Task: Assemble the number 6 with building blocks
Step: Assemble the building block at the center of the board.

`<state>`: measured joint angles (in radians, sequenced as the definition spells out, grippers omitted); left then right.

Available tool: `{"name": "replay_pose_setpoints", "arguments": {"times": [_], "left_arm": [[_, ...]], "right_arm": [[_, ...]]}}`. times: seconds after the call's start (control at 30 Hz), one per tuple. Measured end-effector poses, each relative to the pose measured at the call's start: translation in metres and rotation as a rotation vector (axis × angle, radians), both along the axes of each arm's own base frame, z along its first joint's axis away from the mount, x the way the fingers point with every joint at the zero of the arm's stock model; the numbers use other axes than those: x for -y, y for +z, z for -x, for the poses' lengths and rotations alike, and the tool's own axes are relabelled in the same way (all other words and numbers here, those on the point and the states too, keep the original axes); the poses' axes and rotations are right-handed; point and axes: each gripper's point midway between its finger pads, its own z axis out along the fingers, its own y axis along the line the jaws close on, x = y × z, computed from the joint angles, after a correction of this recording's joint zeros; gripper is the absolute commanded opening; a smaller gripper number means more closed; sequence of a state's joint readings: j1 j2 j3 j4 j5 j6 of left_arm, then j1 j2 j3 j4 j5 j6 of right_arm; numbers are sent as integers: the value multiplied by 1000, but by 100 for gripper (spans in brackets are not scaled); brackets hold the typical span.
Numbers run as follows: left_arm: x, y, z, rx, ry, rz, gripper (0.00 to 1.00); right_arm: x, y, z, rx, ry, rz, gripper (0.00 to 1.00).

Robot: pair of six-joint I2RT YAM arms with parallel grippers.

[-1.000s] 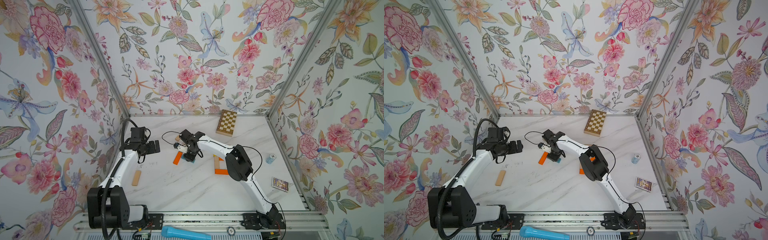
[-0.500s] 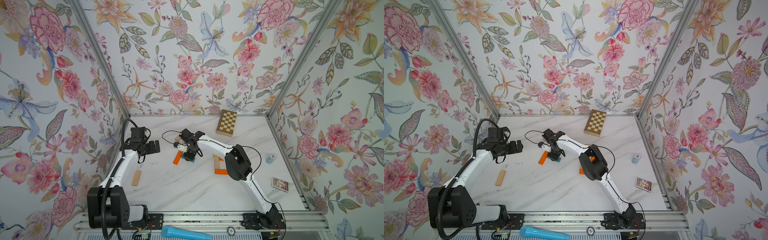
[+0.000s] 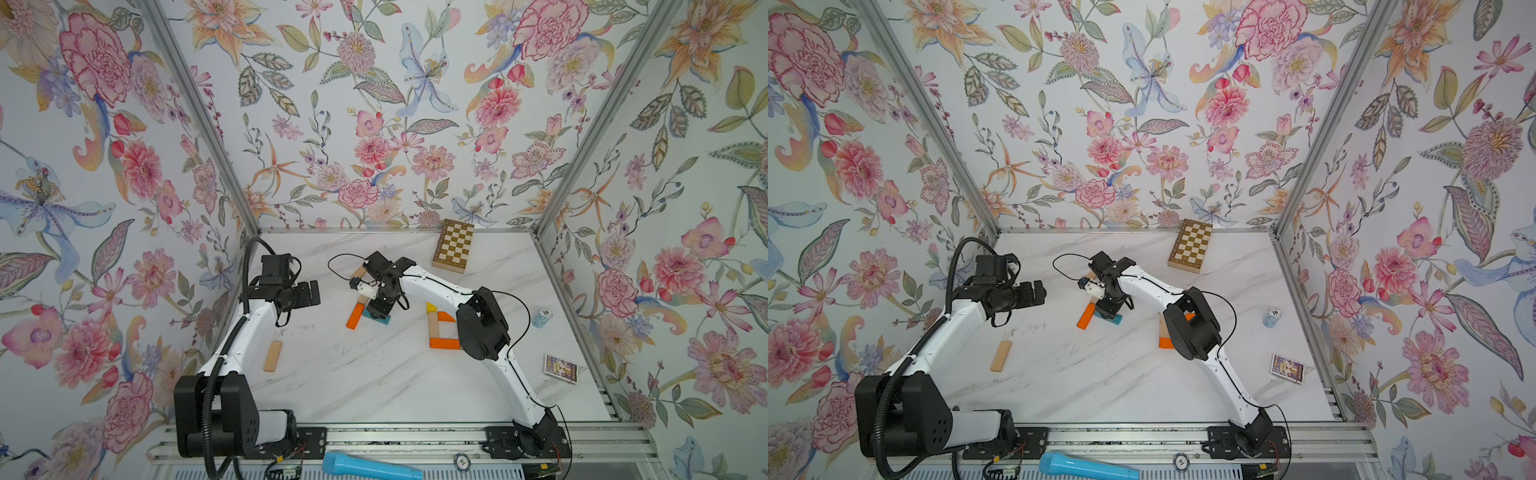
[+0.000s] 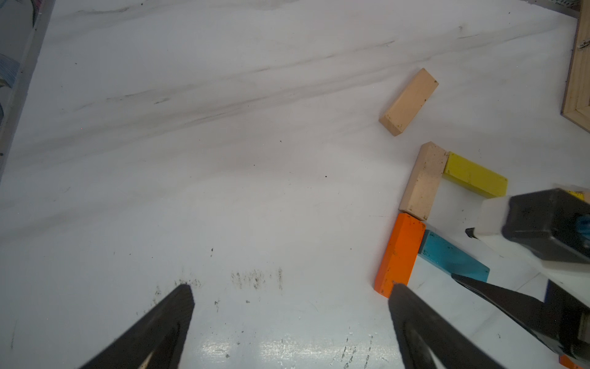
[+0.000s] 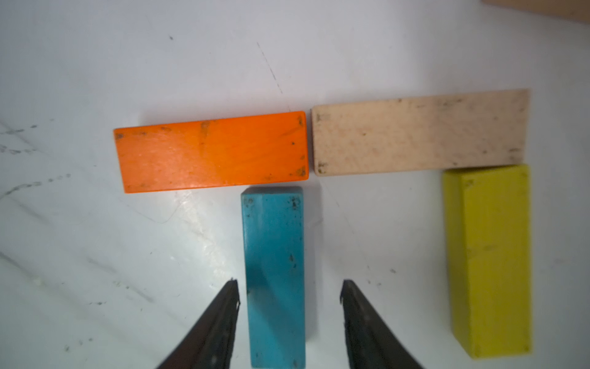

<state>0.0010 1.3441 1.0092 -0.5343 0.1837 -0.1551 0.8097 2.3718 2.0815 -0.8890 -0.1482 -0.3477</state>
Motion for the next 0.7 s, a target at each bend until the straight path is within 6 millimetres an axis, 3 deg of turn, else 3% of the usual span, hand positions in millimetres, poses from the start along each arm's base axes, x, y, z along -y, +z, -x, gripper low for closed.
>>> {"name": "replay_pose_setpoints", "arguments": {"times": [0.17,0.27,0.4,0.57,0.7], "left_arm": [[1,1,0,5,-2,-1,99],[6,1,0,5,-18,-3,99],[31,4,-11,-12,-96,-23,98],[86,14,-65,0,-284,-90,88],[116,-13,-122,-33,-399,-144,69]], "right_arm": [[3,46,9,24,-30,-112,54],[17,73,16,33,-86,-212,54],[64,94,14,65,-253,-351,56],[130,104,2,145,-502,-474,57],[144,114,3,186,-573,-549,57]]}}
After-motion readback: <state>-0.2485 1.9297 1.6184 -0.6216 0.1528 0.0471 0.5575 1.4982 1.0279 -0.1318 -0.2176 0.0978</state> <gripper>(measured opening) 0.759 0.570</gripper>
